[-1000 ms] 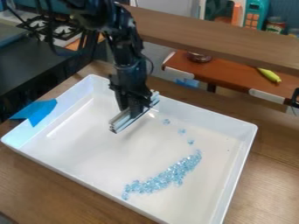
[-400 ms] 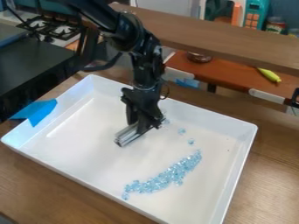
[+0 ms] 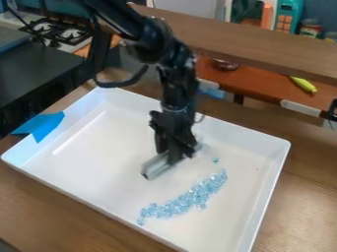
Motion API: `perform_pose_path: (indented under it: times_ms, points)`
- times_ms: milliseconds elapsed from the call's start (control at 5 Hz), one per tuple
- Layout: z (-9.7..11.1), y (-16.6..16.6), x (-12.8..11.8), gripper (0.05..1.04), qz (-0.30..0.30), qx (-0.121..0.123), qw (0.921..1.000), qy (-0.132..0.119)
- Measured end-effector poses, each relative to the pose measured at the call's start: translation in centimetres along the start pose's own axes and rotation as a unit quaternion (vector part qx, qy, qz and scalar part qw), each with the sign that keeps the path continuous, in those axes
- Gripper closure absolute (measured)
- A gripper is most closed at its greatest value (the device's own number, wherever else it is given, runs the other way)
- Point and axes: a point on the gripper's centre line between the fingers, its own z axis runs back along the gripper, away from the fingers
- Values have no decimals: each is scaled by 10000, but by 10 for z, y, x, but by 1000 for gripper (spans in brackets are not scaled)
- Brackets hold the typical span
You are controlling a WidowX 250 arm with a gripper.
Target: Sweep into pile
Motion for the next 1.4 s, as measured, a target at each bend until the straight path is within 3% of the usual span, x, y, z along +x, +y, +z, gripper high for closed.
perform_pose_path:
  times_ms: [200, 600, 800, 1000, 1200, 1400]
  points:
    - [8, -24, -1, 728, -194, -312, 9993, 86]
    - [31, -49, -3, 728, -510, -792, 9955, -5]
    - [50, -42, -4, 728, -493, -675, 9960, -307]
    - [60, 0, -14, 729, 139, -264, 9983, -501]
    - [61, 48, -37, 729, 951, 81, 9942, -502]
    - [48, 66, -61, 729, 1582, 391, 9862, -296]
